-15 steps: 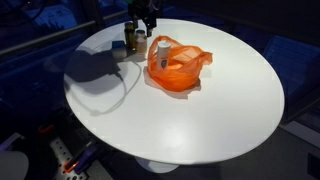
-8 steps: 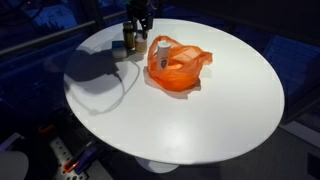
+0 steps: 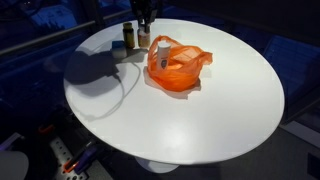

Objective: Pick up the white medicine bottle and put it in the orange plastic

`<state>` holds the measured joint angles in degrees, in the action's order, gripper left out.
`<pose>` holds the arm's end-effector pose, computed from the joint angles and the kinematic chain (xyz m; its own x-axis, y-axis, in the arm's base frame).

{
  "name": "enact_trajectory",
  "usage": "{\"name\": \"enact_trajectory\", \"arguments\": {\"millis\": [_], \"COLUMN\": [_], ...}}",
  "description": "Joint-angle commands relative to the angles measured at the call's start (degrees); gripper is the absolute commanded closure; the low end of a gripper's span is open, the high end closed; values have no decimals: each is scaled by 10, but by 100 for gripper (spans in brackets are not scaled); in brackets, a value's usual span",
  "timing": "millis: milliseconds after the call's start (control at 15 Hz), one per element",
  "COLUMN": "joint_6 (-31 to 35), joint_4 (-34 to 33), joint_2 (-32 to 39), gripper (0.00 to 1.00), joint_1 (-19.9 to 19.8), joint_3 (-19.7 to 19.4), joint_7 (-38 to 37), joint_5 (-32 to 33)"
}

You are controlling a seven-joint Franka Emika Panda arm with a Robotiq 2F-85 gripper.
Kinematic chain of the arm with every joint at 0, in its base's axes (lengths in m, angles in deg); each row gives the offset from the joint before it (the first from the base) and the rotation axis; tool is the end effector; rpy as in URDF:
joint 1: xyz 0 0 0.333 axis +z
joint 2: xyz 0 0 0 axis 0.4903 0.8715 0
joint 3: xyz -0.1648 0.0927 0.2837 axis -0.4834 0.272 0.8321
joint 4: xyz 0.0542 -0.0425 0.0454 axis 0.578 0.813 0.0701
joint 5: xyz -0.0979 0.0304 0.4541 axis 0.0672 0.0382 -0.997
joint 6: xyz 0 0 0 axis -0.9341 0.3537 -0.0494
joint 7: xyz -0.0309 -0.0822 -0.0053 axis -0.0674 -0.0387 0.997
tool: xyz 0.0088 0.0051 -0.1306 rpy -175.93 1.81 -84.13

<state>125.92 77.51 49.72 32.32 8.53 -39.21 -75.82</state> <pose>0.6834 0.0505 0.3118 0.9878 -0.1556 0.0093 -0.1554 -0.9877 -0.0178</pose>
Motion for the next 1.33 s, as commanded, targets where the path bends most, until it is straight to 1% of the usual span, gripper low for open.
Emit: {"name": "enact_trajectory", "arguments": {"millis": [0,333,600,867,1267], "joint_6": [-24,-41,-43,-39,-35], "joint_4": [-8,-17,-28,-23,-1], "joint_2": [-41,-84,-106,-116,-114], "gripper": [81,81,81,81,81], "joint_1": [-9,-32,-55,-72,-87], "joint_3": [-10,-31,-51,-67,-81], "joint_7": [9,4,-5,-10,-6], "joint_5": [-8,-9,-4,1,-5]}}
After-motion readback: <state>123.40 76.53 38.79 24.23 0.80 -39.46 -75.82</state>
